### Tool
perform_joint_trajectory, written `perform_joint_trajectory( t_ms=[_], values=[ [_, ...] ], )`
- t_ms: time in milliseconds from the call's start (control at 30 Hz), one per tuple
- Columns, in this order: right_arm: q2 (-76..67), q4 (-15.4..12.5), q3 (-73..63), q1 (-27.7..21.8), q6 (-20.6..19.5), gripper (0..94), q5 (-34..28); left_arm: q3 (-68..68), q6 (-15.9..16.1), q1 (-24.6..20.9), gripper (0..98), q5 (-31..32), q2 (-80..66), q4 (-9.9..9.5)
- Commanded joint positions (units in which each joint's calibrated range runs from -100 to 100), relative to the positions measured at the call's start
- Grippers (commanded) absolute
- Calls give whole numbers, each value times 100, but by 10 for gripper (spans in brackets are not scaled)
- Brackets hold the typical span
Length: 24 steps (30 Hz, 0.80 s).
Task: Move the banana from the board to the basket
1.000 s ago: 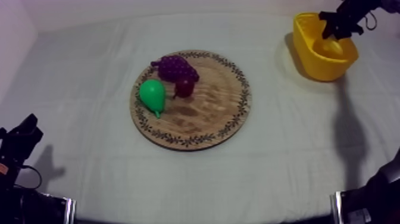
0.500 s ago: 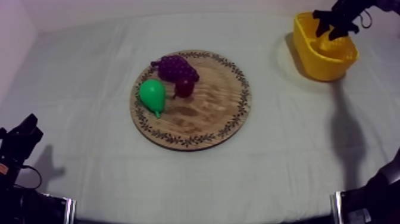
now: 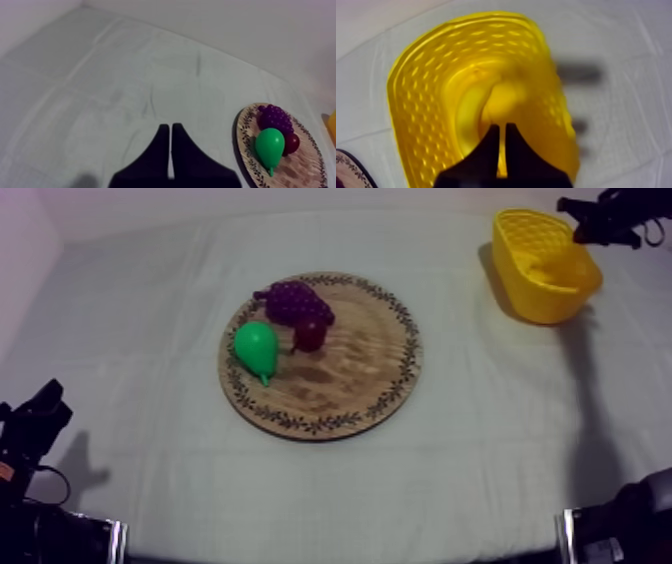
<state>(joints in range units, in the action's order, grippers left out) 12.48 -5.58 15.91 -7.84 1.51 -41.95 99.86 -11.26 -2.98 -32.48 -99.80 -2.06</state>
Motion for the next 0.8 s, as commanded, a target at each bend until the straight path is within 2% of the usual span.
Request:
perform_joint_trajectory(
  t_ms=[0, 200, 367, 500, 633, 767],
  values=[
    [-863, 12, 1503, -44, 115, 8, 830, 3, 1, -3, 1, -2, -3, -1],
    [-2162, -75, 3168, -150, 385, 6, 1495, 3, 0, -3, 1, -2, -3, -1],
    [-3437, -91, 4714, -49, 580, 6, 2030, 3, 0, -3, 1, -2, -3, -1],
    [-4512, -33, 5701, 112, 613, 5, 2124, 3, 1, -3, 1, -2, -3, -1],
    [-5687, 89, 6570, 253, 461, 5, 2155, 3, 0, -3, 1, -2, -3, -1],
    [-7078, 142, 7271, 316, 390, 5, 1873, 3, 0, -3, 1, -2, -3, -1]
  ],
)
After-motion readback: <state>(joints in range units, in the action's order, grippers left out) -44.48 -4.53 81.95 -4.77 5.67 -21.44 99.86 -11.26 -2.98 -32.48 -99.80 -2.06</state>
